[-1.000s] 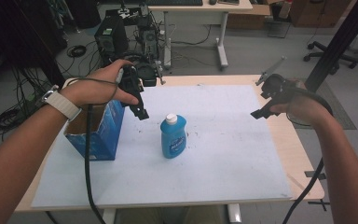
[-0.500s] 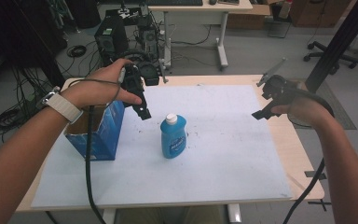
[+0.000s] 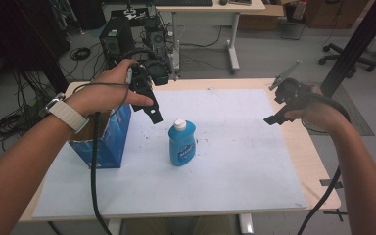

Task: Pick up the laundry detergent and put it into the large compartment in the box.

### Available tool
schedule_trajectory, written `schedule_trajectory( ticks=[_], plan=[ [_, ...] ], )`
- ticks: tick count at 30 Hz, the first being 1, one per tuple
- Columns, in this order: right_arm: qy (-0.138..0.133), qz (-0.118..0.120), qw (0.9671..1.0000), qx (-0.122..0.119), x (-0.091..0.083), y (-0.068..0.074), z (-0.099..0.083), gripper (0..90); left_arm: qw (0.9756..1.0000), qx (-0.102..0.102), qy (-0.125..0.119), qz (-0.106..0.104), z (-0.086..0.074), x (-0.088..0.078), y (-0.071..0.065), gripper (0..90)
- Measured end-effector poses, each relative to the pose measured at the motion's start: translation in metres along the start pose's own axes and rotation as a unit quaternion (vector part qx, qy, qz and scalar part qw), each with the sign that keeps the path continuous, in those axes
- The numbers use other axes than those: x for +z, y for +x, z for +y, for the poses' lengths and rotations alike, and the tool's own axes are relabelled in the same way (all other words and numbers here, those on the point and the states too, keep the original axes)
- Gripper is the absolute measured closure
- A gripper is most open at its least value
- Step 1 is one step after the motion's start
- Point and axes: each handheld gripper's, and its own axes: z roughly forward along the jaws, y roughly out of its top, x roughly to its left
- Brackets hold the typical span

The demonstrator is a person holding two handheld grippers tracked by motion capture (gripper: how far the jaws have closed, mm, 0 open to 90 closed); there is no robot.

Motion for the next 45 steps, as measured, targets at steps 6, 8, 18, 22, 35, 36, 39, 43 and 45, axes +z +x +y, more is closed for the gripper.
schedule_trajectory(
  ticks=[6,8,18,22,35,36,39,43,45],
  plan=[
    [-0.002,0.000,1.0000,0.001,0.000,0.000,0.000,11.7,0.9998,-0.017,0.005,0.003,0.004,-0.001,0.000,7.9],
    [-0.001,0.000,1.0000,0.001,0.001,0.000,-0.001,11.7,0.9997,-0.025,0.007,0.003,0.006,-0.001,-0.001,7.9],
    [-0.004,0.001,1.0000,0.001,0.002,-0.001,-0.001,11.6,0.9991,-0.041,0.010,0.005,0.013,0.000,-0.005,8.2],
    [-0.005,0.001,1.0000,0.001,0.002,-0.002,-0.001,11.6,0.9989,-0.046,0.006,0.004,0.015,-0.001,-0.006,8.2],
    [-0.007,0.000,1.0000,0.002,0.001,-0.004,-0.002,11.5,0.9982,-0.059,-0.001,-0.002,0.020,-0.002,-0.008,8.2],
    [-0.007,0.000,1.0000,0.001,0.001,-0.004,-0.002,11.5,0.9981,-0.062,-0.002,-0.003,0.020,-0.002,-0.009,8.2],
    [-0.008,0.000,1.0000,0.002,0.001,-0.004,-0.002,11.5,0.9980,-0.063,-0.001,-0.003,0.022,-0.002,-0.009,8.2],
    [-0.007,0.000,1.0000,0.001,0.002,-0.004,-0.001,11.4,0.9978,-0.066,-0.002,-0.006,0.024,0.000,-0.010,8.2],
    [-0.008,0.001,1.0000,0.001,0.003,-0.004,-0.001,11.4,0.9976,-0.068,-0.002,-0.009,0.025,0.001,-0.010,8.2]
  ],
)
